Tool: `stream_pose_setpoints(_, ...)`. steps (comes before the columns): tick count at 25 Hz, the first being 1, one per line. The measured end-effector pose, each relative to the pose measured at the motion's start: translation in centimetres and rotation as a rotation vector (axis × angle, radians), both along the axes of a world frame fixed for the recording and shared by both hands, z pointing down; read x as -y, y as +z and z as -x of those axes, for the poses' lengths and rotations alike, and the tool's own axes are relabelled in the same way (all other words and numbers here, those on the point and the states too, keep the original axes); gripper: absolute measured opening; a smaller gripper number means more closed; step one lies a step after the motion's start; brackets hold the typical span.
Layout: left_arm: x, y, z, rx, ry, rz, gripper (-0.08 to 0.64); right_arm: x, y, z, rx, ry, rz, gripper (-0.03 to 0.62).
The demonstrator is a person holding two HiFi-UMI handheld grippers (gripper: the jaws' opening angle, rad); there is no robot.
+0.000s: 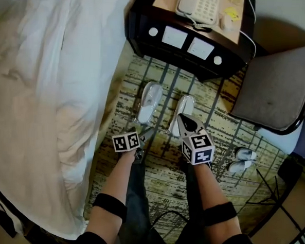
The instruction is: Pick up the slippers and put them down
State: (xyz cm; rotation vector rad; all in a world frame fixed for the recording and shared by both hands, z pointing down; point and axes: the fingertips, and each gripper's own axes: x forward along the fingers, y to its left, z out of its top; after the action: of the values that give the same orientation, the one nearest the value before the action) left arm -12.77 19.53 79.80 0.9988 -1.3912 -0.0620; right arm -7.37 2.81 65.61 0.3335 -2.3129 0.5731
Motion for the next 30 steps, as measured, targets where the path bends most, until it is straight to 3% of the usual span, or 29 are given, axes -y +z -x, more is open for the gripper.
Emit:
stream_pose_setpoints(3,1.7,-7.6,-0.6,0.049,0.063,-0.085,0.468,0.7,-4.9,-0.4,0.001,0.011,-0.005,0.0)
stream_pose_setpoints(9,3.2,-24.1,-0.6,0.227,0.268,-0.214,0.271,1.1,-15.7,-1.6,0.013,0.001,-0.024,0.0)
stream_pose_setpoints(12,3.7,-32.3,0.7,0.315,0.295,-0.269,0.173,1.1,-20.7,-2.5,0.022,0.002,-0.035,0.0)
stream_pose_setpoints(18,5.8,-45.9,2.2,0.481,0.326,-0.36,0.045,2.2,-30.2,-5.2,0.061,0.021,-0.083,0.0)
stream_pose_setpoints(21,6.9,-51.4,2.2,0.565,0.351,-0.399,0.0,2.7,-33.8,-7.1,0.073,0.025,-0.111,0.002)
stream_pose_setpoints(24,8.1,-56.2,1.2,0.632,0.377,-0.452,0.0,3.5,-36.8,-9.4,0.09,0.055,-0.12,0.0)
stream_pose_setpoints(30,9.5,-62.4,0.0,0.704,0.39,-0.547,0.0,4.4,-41.1,-13.6,0.108,0.093,-0.16,0.0)
